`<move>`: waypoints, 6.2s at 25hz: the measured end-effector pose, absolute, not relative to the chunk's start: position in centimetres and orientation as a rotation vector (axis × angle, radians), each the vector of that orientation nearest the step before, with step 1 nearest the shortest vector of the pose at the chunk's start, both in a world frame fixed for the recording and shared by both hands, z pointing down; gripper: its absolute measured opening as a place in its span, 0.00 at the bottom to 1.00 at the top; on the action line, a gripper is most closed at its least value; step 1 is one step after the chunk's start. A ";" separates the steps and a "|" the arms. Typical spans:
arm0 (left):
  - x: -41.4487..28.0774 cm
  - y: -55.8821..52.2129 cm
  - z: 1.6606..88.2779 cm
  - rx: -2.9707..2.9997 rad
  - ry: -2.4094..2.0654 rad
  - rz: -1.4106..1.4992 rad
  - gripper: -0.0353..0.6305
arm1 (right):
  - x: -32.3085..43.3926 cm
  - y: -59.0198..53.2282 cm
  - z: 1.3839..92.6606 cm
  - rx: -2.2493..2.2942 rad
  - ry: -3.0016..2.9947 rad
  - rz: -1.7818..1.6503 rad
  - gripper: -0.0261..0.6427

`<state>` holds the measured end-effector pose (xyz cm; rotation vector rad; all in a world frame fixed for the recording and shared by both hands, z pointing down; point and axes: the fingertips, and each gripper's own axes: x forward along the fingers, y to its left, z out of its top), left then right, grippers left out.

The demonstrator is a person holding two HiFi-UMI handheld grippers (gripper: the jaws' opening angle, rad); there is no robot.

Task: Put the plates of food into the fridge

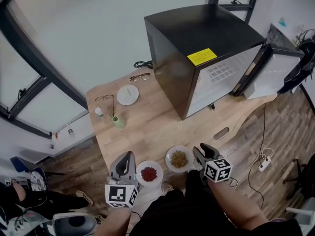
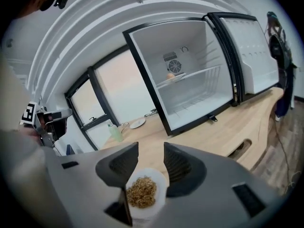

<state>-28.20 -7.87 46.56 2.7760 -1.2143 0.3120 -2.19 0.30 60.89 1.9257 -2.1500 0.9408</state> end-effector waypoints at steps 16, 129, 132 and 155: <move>-33.7 -5.7 46.5 2.755 -1.292 0.361 0.06 | -4.6 5.9 69.9 1.967 -1.993 1.418 0.31; -6.1 -17.1 43.9 2.746 -1.438 0.314 0.06 | 29.5 -13.2 51.1 2.228 -2.451 1.772 0.09; -6.4 -17.7 43.7 2.737 -1.465 0.301 0.06 | 30.0 -14.2 50.9 2.268 -2.443 1.779 0.09; -7.6 -17.3 44.7 2.641 -1.556 0.345 0.06 | 31.8 -21.5 49.6 2.385 -2.351 1.477 0.09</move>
